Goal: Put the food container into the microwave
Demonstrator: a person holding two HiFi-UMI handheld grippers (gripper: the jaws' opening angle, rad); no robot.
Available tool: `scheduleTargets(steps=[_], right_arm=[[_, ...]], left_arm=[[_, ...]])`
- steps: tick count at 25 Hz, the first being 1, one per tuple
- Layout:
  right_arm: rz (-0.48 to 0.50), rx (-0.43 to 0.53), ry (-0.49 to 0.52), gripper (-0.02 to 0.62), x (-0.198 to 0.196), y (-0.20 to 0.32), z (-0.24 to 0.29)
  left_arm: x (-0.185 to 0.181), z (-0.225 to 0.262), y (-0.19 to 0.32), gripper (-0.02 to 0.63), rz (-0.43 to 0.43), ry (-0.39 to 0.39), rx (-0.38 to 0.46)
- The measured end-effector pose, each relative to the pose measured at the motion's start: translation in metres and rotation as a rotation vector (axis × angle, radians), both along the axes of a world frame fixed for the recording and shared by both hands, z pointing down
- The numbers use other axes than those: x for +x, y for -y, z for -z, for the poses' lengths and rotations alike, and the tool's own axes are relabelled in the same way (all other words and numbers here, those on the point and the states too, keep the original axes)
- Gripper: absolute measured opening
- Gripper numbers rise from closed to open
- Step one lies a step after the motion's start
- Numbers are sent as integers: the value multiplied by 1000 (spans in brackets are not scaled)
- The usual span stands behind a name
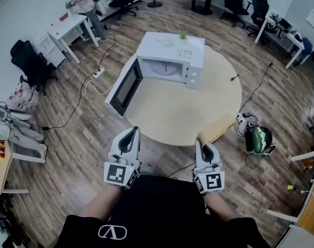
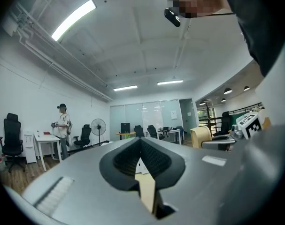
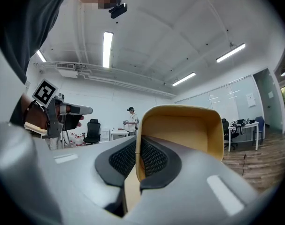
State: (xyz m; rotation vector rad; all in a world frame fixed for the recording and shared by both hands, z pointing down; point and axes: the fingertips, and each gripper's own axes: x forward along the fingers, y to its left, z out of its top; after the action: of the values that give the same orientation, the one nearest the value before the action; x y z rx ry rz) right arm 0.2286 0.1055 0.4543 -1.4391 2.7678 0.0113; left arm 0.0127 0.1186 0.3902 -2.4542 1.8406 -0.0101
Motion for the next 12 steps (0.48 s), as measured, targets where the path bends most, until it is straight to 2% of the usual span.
scheduleTargets(steps=[5, 12], right_arm=[[35, -24, -15, 12, -10, 19, -6], [-4, 13, -64, 12, -35, 82, 11]], left_arm=[[-9, -4, 20, 0, 23, 0, -19], [-32, 3, 94, 0, -33, -38, 24]])
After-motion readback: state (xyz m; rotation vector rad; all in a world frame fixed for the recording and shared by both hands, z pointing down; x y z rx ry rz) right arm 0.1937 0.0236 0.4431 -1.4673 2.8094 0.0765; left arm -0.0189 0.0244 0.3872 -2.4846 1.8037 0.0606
